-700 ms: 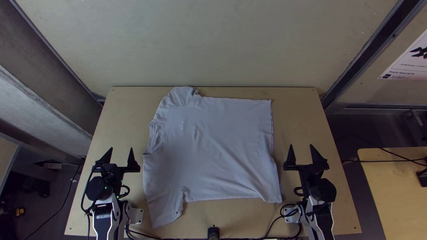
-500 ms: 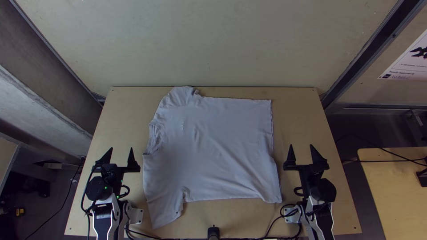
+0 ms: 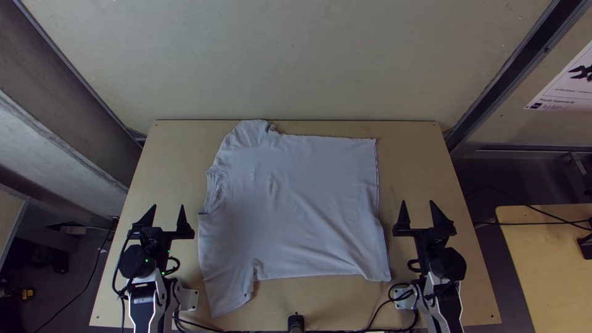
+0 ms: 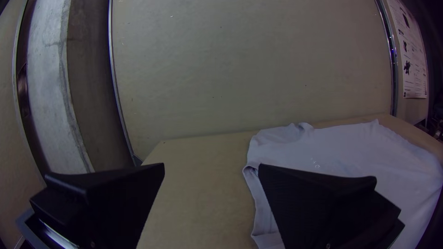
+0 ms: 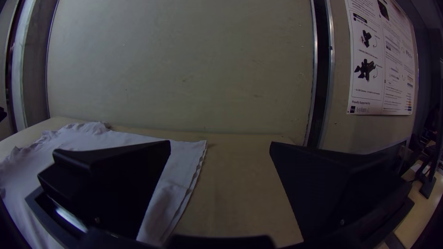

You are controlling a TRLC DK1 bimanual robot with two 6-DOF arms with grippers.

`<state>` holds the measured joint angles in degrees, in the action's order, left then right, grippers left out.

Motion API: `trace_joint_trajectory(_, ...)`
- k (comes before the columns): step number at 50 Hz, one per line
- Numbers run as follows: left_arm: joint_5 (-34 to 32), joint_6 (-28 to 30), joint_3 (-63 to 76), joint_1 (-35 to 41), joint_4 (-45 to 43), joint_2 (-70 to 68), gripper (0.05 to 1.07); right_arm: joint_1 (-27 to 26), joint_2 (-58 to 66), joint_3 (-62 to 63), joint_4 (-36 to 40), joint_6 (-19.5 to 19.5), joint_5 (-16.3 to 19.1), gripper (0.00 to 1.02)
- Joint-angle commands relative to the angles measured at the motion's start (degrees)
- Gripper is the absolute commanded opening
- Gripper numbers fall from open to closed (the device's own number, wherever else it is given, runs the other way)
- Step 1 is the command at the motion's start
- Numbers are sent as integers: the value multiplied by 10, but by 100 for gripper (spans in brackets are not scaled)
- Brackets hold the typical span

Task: Fold the t-shirt

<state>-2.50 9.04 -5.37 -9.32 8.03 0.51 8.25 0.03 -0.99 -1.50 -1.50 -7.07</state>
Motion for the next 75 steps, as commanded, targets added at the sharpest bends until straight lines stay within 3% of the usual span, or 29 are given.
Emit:
trace_joint_trajectory(1, -6, -4, 20, 3, 25, -5, 103, 2, -2, 7, 4, 9, -2, 99)
trace_joint_trajectory(28, 4, 2, 19, -5, 19, -6, 103, 11, -4, 3, -3, 7, -3, 99)
trace_joint_trajectory(42, -2, 20, -23, 1, -5, 8, 103, 5, -2, -46, -46, -11, -4, 99)
trace_joint_trajectory(75, -2, 22, -410, 40, -70, 439, 103, 13, 341, -369, -116, -32, -5, 99)
